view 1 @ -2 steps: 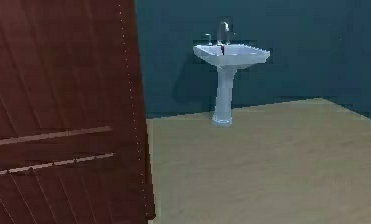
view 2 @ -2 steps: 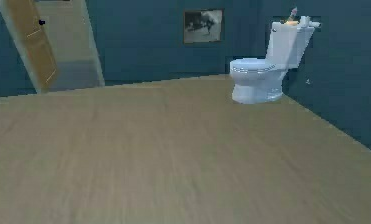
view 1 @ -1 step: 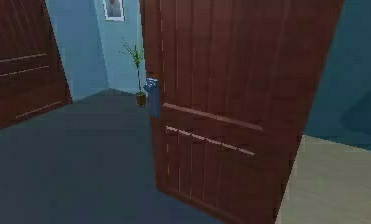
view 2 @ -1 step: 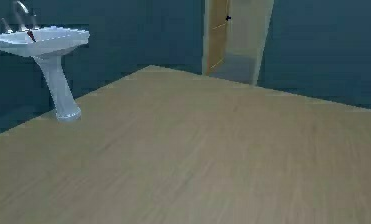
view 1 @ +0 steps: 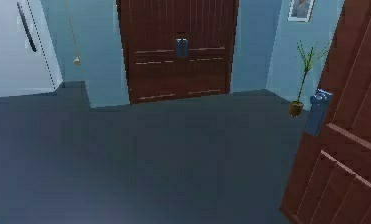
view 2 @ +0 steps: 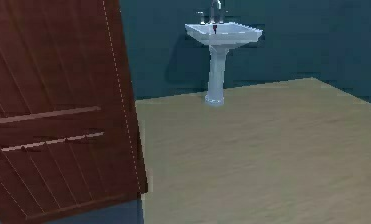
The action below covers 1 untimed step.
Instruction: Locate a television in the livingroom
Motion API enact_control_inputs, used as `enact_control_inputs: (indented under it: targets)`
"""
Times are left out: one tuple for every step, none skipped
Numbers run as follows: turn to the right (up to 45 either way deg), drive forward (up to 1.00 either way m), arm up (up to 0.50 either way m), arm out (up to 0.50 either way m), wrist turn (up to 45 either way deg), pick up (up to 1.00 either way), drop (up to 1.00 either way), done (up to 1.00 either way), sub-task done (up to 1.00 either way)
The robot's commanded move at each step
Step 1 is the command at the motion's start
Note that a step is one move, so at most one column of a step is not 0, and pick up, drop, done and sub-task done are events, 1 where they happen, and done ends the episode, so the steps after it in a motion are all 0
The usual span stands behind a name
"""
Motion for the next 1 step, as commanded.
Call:
enact_control_inputs:
  targets:
    - [-18.0,0.0,0.0,0.0,0.0,0.0,0.0,0.0,0.0]
